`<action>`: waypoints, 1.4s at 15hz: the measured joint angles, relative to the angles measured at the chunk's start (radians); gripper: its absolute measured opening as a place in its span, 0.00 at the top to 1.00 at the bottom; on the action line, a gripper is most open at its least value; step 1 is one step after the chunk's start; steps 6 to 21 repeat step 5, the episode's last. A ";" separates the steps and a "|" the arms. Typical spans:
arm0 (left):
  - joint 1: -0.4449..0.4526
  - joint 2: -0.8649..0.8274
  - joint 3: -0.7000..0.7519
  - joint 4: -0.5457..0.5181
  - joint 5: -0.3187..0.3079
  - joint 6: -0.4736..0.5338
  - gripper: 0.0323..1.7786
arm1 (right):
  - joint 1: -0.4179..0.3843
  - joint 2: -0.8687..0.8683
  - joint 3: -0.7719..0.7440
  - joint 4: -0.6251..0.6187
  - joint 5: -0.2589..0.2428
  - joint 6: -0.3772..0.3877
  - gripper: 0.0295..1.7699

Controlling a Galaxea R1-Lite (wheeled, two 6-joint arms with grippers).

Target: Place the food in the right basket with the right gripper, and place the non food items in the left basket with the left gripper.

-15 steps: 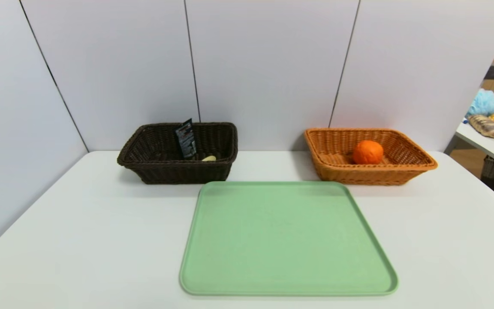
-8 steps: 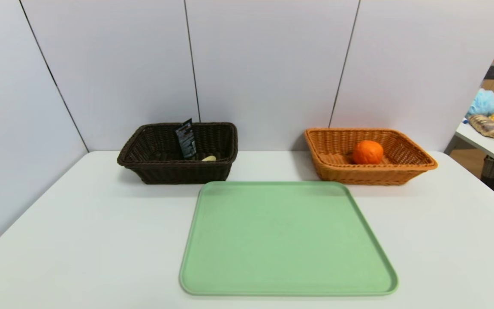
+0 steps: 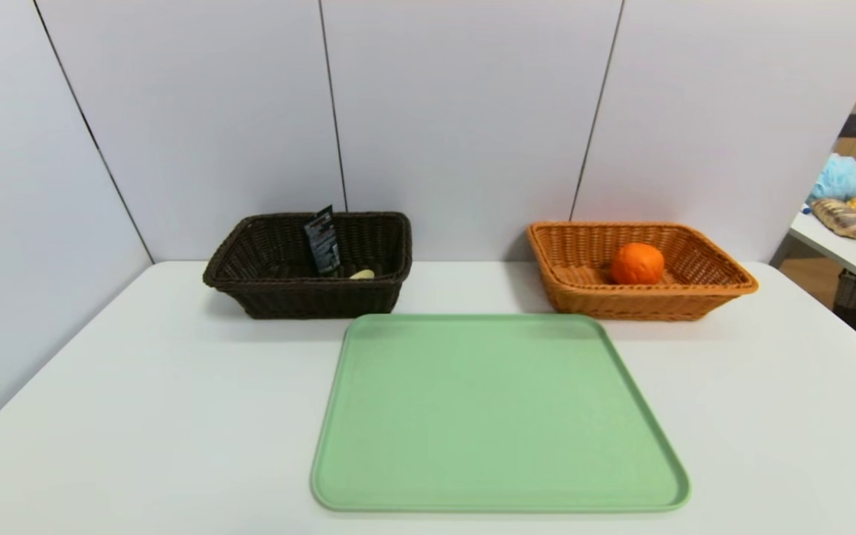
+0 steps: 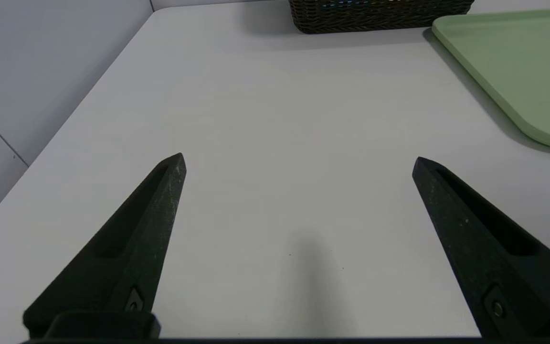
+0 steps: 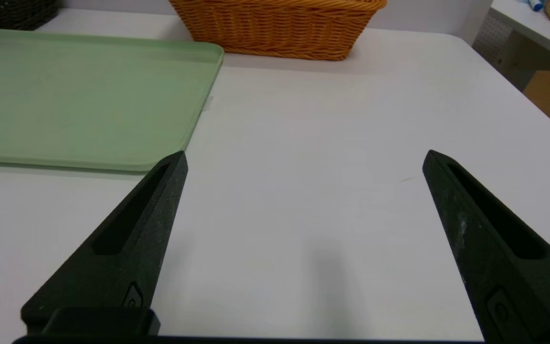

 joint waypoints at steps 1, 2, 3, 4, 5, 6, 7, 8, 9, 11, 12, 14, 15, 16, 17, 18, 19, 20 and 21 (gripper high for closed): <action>0.000 0.000 0.000 0.000 0.000 0.000 0.05 | 0.000 0.000 0.000 0.000 0.001 -0.001 0.04; 0.000 0.000 0.000 0.000 0.000 0.000 0.05 | -0.001 0.000 -0.001 0.000 0.004 -0.001 0.04; 0.000 0.000 0.000 0.000 0.000 0.000 0.05 | 0.000 0.000 -0.001 -0.002 0.006 0.002 0.04; 0.000 0.000 0.000 0.000 0.000 0.000 0.05 | 0.000 0.000 -0.001 -0.002 0.004 0.007 0.04; 0.000 0.000 0.000 0.000 0.000 0.000 0.05 | 0.000 0.000 -0.001 -0.002 0.002 0.015 0.04; 0.000 0.000 0.000 0.000 0.000 0.000 0.05 | 0.000 0.000 -0.001 -0.002 0.002 0.015 0.04; 0.000 0.000 0.000 0.000 0.000 0.000 0.05 | 0.000 0.000 -0.001 -0.002 0.002 0.015 0.04; 0.000 0.000 0.000 0.000 0.000 0.000 0.05 | 0.000 0.000 -0.001 -0.002 0.002 0.015 0.04; 0.000 0.000 0.000 0.000 0.000 0.000 0.05 | 0.000 0.000 -0.001 -0.002 0.002 0.015 0.04; 0.000 0.000 0.000 0.000 0.000 0.000 0.05 | 0.000 0.000 -0.001 -0.002 0.002 0.015 0.04; 0.000 0.000 0.000 0.000 0.000 0.000 0.05 | 0.000 0.000 -0.001 -0.002 0.002 0.015 0.04; 0.000 0.000 0.000 0.000 0.000 0.000 0.05 | 0.000 0.000 -0.001 -0.002 0.002 0.015 0.04; 0.000 0.000 0.000 0.000 0.000 0.000 0.05 | 0.000 0.000 -0.001 -0.002 0.002 0.015 0.04; 0.000 0.000 0.000 0.000 0.000 0.000 0.05 | 0.000 0.000 -0.001 -0.002 0.002 0.015 0.04; 0.000 0.000 0.000 0.000 0.000 0.000 0.05 | 0.000 0.000 -0.001 -0.002 0.002 0.015 0.04; 0.000 0.000 0.000 0.000 0.000 0.000 0.05 | 0.000 0.000 -0.001 -0.002 0.002 0.015 0.04; 0.000 0.000 0.000 0.000 0.000 0.000 0.05 | 0.000 0.000 -0.001 -0.002 0.002 0.015 0.04; 0.000 0.000 0.000 0.000 0.000 0.000 0.05 | 0.000 0.000 -0.001 -0.002 0.002 0.015 0.04; 0.000 0.000 0.000 0.000 0.000 0.000 0.05 | 0.000 0.000 -0.001 -0.002 0.002 0.015 0.04</action>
